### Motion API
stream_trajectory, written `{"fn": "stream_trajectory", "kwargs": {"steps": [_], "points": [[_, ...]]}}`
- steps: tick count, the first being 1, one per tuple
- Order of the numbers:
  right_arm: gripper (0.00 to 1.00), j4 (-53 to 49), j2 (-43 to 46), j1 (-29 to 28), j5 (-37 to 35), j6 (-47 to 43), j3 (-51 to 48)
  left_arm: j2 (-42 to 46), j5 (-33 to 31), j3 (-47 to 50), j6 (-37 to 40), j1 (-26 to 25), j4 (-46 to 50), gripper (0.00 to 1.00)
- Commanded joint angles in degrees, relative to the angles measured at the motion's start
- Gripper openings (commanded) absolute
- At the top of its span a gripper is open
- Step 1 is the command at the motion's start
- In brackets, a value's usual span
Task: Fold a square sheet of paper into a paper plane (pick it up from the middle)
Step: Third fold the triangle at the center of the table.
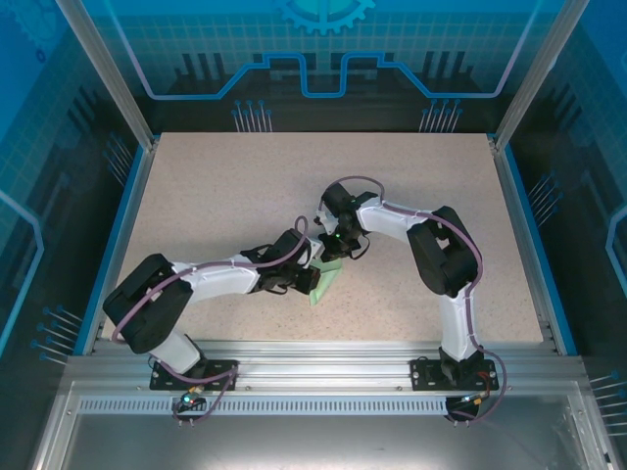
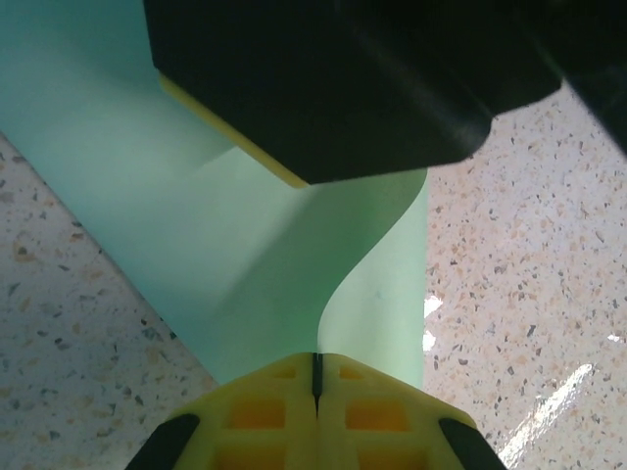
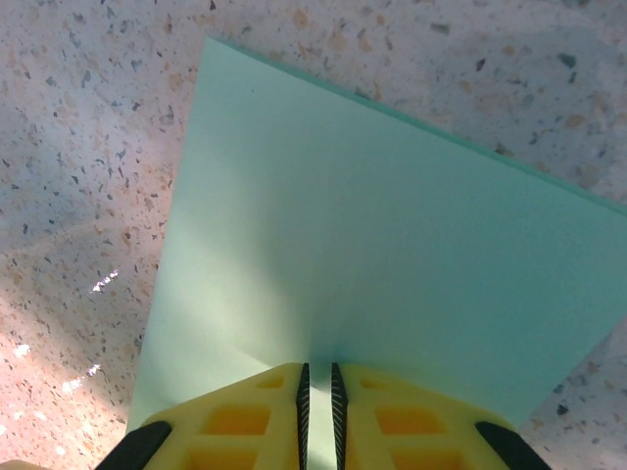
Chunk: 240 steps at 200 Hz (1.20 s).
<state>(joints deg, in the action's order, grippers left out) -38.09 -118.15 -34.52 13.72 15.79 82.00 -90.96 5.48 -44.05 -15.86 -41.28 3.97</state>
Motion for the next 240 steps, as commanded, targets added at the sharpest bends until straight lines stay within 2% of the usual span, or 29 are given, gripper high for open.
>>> {"fn": "stream_trajectory", "kwargs": {"steps": [1,91,121,192,240], "points": [[0.16,-0.98,-1.22,-0.85,0.83,-0.19,1.14,-1.23,1.38,-2.12,2.49,0.88,0.28,0.02],[0.17,1.29,0.01,0.74,1.15,2.97,-0.67,-1.44,0.95,-1.2,3.55,2.03,0.01,0.03],[0.18,3.77,1.2,1.64,3.34,4.45,-2.35,-1.93,1.2,-0.85,3.77,2.3,-0.43,0.03],[0.19,9.83,10.96,5.8,5.13,8.39,-10.02,-2.06,1.29,-0.86,4.12,2.36,-0.8,0.04],[0.2,11.28,7.2,5.44,9.45,7.42,-9.38,-3.16,1.7,-1.81,4.73,2.34,-0.76,0.04]]}}
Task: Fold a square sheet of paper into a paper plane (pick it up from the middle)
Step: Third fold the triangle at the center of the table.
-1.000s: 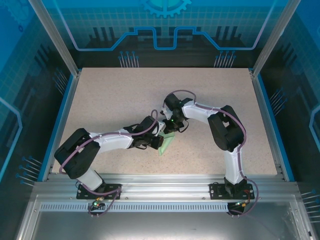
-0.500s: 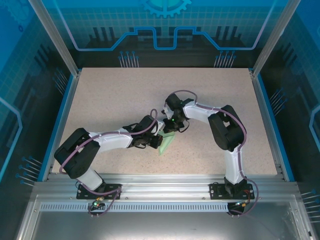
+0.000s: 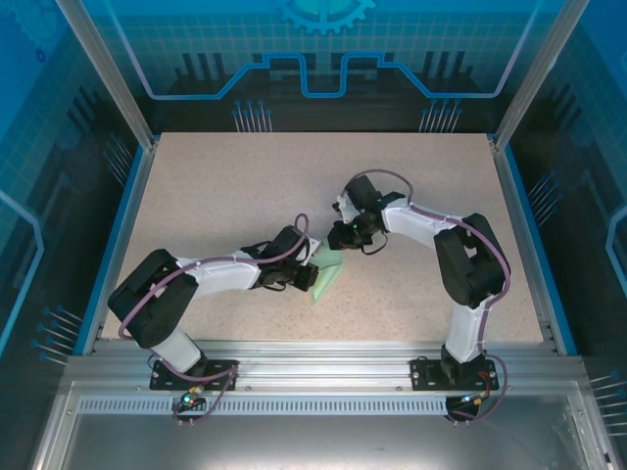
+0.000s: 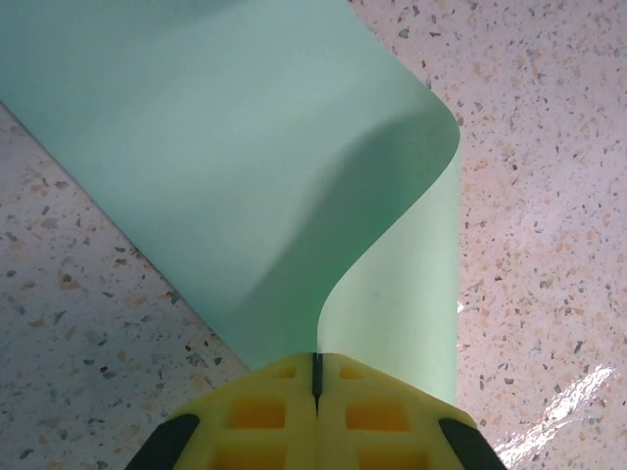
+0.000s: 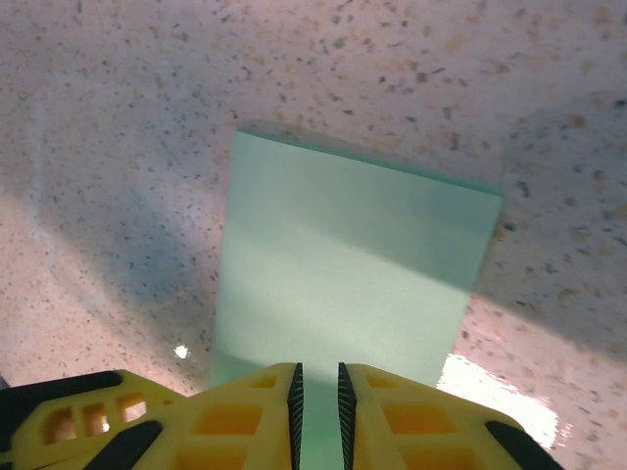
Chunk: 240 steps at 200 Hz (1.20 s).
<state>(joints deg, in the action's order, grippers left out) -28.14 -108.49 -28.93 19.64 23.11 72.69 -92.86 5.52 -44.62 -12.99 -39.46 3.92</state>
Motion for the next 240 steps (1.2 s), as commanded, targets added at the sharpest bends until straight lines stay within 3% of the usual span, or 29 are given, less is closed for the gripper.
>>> {"fn": "stream_trajectory", "kwargs": {"steps": [1,84,240], "points": [[0.2,1.33,-2.66,-0.16,3.59,0.09,0.05,-1.27,1.67,-1.2,1.89,0.53,-0.69,0.04],[0.17,-1.86,-9.15,-0.47,1.54,-1.67,3.69,-1.26,1.43,-2.02,3.1,1.28,-0.09,0.05],[0.18,-1.94,-8.46,-0.47,1.71,-1.68,3.63,-2.4,1.98,-0.83,1.23,1.6,-0.89,0.07]]}}
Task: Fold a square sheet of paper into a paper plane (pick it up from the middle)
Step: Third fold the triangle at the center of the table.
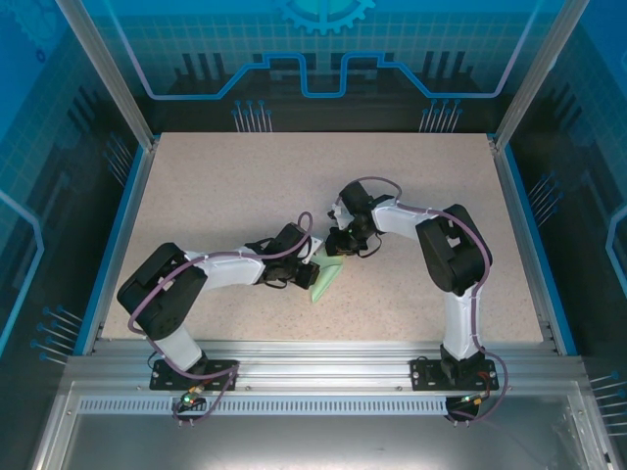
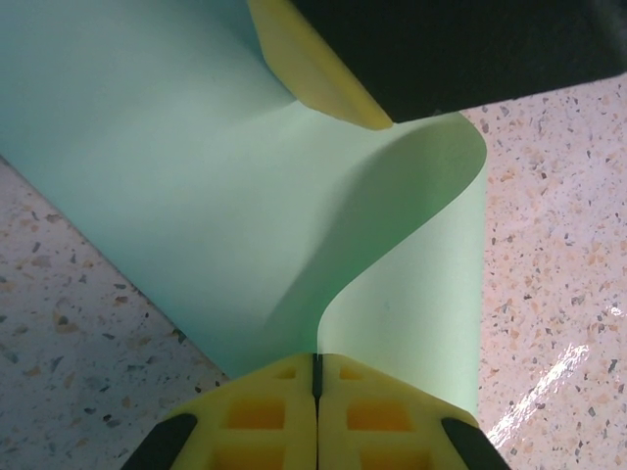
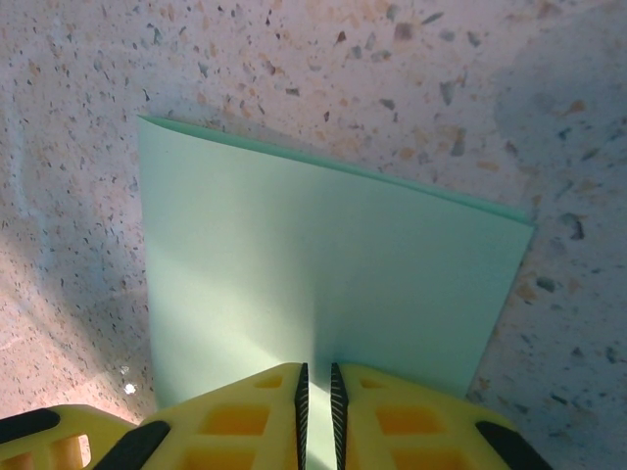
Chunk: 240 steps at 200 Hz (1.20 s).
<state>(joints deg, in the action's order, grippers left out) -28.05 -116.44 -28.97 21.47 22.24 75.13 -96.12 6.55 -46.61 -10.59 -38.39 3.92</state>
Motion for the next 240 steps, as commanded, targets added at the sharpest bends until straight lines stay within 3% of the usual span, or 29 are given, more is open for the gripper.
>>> {"fn": "stream_trajectory", "kwargs": {"steps": [1,101,144,183,240], "points": [[0.18,-2.02,-0.48,-0.45,-0.12,-0.84,1.17,0.85,0.94,1.16,-1.23,0.52,-0.96,0.07],[0.18,-1.97,-0.17,-0.47,0.48,-0.71,1.2,0.61,0.95,2.24,-2.78,0.51,-2.95,0.08],[0.2,0.57,6.89,0.6,0.34,1.55,-1.61,0.13,1.07,2.86,-2.94,0.51,-2.85,0.08],[0.2,6.56,15.49,1.45,1.73,6.34,-9.72,0.49,1.32,3.47,-3.46,0.58,-3.55,0.08],[0.12,21.5,24.99,-2.61,6.32,17.23,-26.56,1.11,1.28,3.82,-3.65,0.54,-3.43,0.08]]}}
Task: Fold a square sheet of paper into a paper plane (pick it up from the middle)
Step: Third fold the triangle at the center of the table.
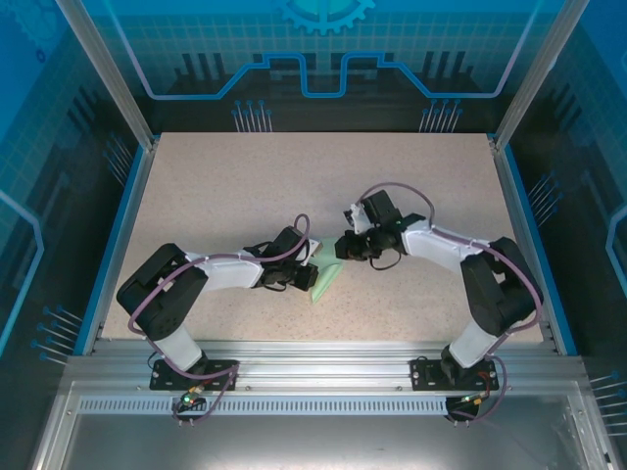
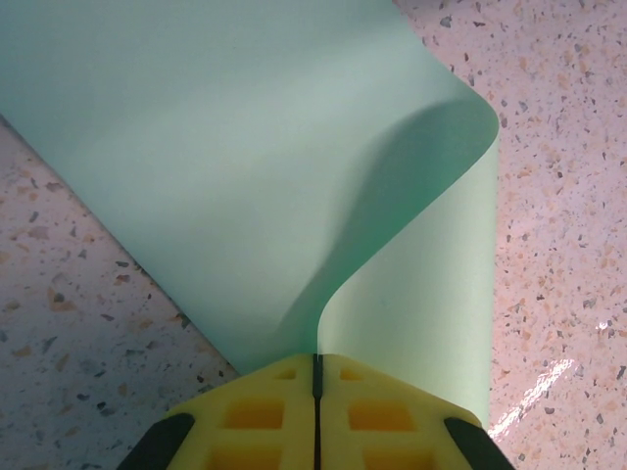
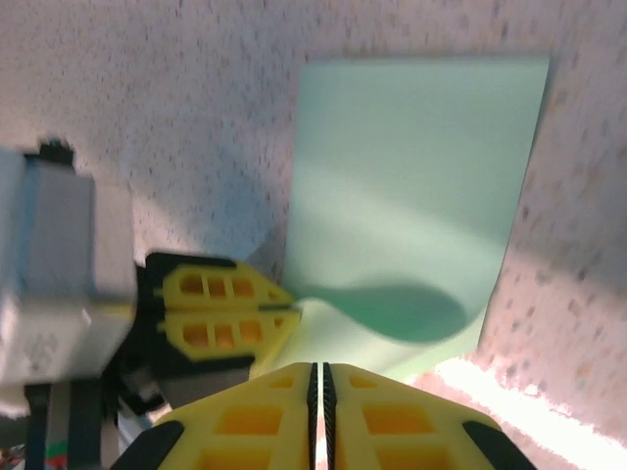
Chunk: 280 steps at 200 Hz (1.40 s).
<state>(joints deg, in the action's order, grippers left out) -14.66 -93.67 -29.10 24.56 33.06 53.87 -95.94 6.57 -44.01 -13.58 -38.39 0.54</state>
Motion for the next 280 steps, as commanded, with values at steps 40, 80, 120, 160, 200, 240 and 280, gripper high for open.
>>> {"fn": "stream_trajectory", "kwargs": {"steps": [40,80,120,160,200,240,280], "points": [[0.12,14.12,2.4,-7.75,1.92,11.73,-9.21,1.46,1.13,1.5,-0.65,0.52,0.05,0.08],[0.11,17.93,-0.34,-10.0,0.94,14.47,-10.16,1.55,1.26,1.71,-0.74,0.58,-0.12,0.08],[0.12,17.91,-2.01,-10.56,0.13,14.53,-9.94,1.55,1.52,1.91,-0.72,0.54,-0.27,0.08],[0.12,15.84,-3.57,-10.87,-0.56,13.58,-8.9,1.46,1.59,1.92,-0.71,0.56,-0.41,0.08],[0.12,13.08,-4.37,-10.87,-2.49,12.45,-8.81,1.29,1.69,1.87,-0.57,0.51,-0.27,0.08],[0.12,11.5,-4.43,-10.89,-3.18,12.25,-8.6,0.93,1.78,2.17,-0.52,0.51,-0.49,0.08],[0.13,13.47,-0.53,-12.11,-1.98,13.65,-8.86,1.06,1.78,2.32,-0.48,0.54,-0.53,0.08]]}}
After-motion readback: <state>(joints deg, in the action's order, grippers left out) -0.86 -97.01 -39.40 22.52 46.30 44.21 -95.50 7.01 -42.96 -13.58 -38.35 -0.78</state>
